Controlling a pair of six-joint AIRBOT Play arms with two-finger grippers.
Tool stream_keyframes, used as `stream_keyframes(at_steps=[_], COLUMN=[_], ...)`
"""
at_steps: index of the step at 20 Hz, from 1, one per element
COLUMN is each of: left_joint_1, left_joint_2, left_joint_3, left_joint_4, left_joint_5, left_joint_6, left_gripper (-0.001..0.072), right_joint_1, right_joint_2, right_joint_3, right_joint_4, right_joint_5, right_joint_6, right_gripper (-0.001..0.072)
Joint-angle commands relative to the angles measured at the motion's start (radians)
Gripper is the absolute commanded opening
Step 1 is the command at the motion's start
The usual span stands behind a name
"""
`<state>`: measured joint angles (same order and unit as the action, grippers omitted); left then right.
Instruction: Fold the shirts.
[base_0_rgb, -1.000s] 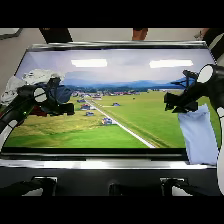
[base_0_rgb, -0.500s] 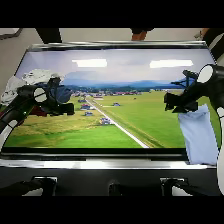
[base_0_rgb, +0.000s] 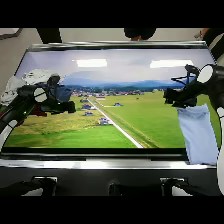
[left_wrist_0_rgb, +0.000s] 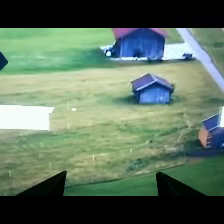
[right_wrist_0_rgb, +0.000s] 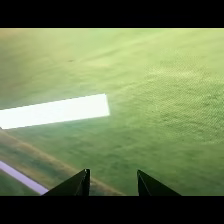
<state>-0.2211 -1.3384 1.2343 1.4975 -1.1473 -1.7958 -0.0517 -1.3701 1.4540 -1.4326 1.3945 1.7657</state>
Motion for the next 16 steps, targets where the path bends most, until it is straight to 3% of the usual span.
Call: stream_keyframes(at_steps=[1,4,8,10,13,14,15,16], left_joint_1=[0.055,0.304,0.743,0.889,0.984,0.986,0.983,0.976], left_joint_2=[0.001,0.001,-0.017,-0.022,-0.036,-0.052,-0.072,-0.098], left_joint_3=[0.065,0.174,0.106,0.010,-0.140,-0.172,-0.192,-0.200], left_joint_4=[-0.004,-0.028,-0.229,-0.337,-0.518,-0.580,-0.646,-0.715], left_joint_5=[0.086,0.087,0.011,0.066,0.235,0.285,0.330,0.370], left_joint_6=[0.000,-0.057,-0.078,-0.065,0.003,0.047,0.100,0.159], left_gripper=[0.0720,0.0720,0.0720,0.0720,0.0720,0.0720,0.0720,0.0720], right_joint_1=[0.000,0.000,0.000,0.000,0.000,0.000,0.000,0.000], right_joint_2=[-0.001,-0.001,-0.001,-0.001,-0.001,-0.001,-0.001,-0.001], right_joint_3=[0.000,0.000,0.000,0.000,0.000,0.000,0.000,0.000], right_joint_4=[-0.002,0.000,0.017,0.018,0.064,0.085,0.116,0.150], right_joint_5=[-0.079,-0.122,-0.126,-0.131,-0.140,-0.140,-0.134,-0.127], right_joint_6=[0.008,0.008,0.008,0.007,-0.025,-0.045,-0.087,-0.126], right_gripper=[0.0374,0.0374,0.0375,0.0375,0.0386,0.0523,0.0706,0.0705])
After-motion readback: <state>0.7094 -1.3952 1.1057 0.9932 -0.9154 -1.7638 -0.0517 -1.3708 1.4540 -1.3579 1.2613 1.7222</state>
